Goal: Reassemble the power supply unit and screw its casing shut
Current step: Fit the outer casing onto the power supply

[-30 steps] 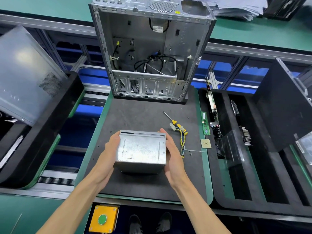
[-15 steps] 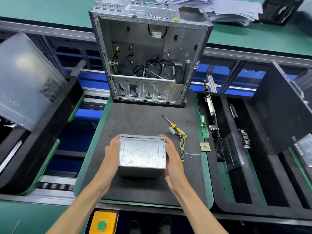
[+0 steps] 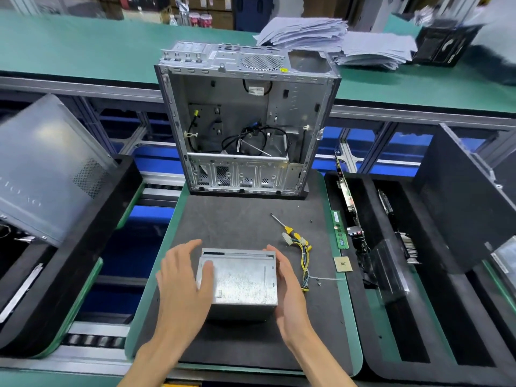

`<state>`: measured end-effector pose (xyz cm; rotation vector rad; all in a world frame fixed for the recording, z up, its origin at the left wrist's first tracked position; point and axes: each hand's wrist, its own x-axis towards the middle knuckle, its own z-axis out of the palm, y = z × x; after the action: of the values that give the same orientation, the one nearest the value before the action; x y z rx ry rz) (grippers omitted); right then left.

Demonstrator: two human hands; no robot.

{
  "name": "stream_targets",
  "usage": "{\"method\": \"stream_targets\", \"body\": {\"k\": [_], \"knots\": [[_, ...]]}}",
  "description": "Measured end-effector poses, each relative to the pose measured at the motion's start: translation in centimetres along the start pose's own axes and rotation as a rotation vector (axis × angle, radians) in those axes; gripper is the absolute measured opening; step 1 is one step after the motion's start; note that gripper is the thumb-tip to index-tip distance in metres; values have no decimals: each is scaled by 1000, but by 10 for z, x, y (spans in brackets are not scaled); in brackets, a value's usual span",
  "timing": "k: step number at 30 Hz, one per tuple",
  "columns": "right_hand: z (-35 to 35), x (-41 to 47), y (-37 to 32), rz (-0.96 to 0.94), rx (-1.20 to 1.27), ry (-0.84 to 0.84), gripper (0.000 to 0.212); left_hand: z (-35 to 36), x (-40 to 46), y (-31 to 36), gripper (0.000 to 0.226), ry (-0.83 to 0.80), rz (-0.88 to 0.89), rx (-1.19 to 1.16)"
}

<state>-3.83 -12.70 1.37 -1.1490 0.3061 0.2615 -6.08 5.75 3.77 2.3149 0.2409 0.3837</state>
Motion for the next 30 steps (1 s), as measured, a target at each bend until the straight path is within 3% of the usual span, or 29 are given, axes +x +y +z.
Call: {"method": "stream_targets", "body": {"k": [2,4,7,11,21,27,30], "knots": [[2,1,3,-18,5,23,35,3,8,9,31,16,313,191],[4,2,6,-54,-22,47,34,8,15,18,33,-64,477,291],[7,4,12,-99,-63,67,36,16,16,23,39,-113,521,361],[11,4,17,-164,-77,113,40,23,12,21,37,-50,615,356],[11,3,21,-160,-97,116,41,28,21,30,23,-100,512,381],[-2,-2,22,-214,-215,-25,39,33,25,32,23,-103,443,380],[-13,-5,26,-299,-344,-133,82,36,26,33,24,-89,423,394]]}}
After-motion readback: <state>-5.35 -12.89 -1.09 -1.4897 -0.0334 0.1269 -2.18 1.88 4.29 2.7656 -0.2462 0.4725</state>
